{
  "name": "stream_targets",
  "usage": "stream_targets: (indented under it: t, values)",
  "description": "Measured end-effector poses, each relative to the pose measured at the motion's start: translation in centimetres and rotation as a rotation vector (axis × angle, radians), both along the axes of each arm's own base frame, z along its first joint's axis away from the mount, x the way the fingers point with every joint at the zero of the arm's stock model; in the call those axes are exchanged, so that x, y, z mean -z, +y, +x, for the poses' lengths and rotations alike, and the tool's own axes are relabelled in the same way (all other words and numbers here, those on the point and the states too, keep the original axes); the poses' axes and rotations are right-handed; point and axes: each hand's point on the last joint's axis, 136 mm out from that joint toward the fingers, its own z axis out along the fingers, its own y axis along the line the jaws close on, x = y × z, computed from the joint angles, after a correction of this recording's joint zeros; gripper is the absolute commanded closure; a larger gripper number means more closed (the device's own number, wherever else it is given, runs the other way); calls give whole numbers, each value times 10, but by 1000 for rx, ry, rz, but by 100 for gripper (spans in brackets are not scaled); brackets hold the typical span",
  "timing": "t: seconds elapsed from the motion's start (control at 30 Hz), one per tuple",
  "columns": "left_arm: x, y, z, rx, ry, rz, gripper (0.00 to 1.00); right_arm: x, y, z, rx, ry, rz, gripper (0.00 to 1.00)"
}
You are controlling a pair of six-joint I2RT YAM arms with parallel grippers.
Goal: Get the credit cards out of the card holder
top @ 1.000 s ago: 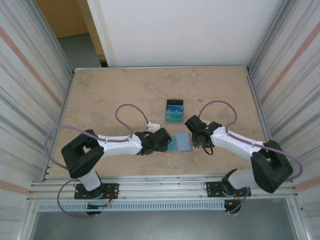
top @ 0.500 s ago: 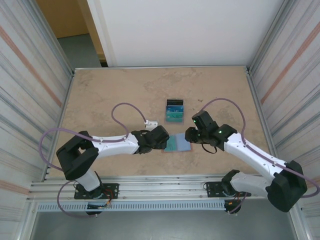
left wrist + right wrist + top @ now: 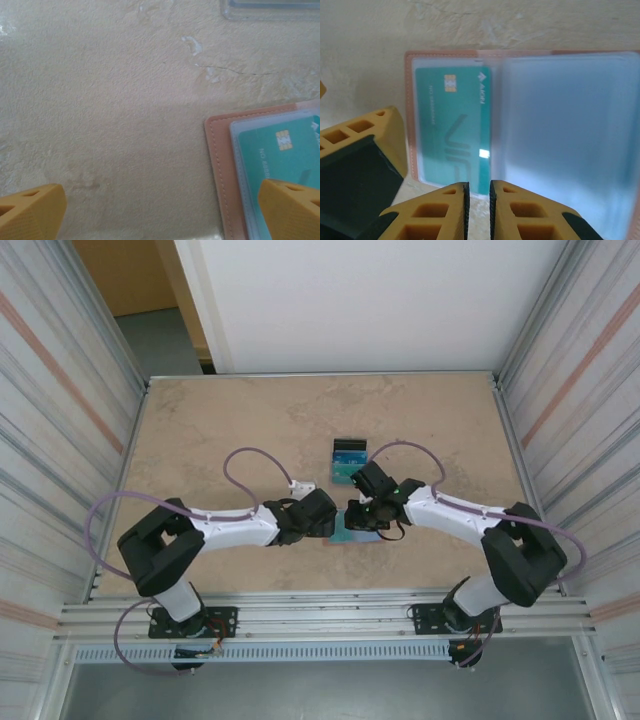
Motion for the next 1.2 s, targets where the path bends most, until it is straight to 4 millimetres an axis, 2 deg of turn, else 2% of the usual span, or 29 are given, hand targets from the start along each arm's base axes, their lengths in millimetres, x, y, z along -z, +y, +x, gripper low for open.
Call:
stream_targets:
  t: [0.17,0.47,0.83,1.2]
  values:
    - [6,2,-1,-3,14,7,1,6,9,8,-5,3,-3,78]
    - [12,5,-2,-3,26,25,1,27,7,7,-2,48,-43,76]
    - [13,5,-2,-3,25,30,1,32,4,10,11,54,-37,76]
    - [13,6,-2,-5,29,42,1,38,6,8,14,87,80,80]
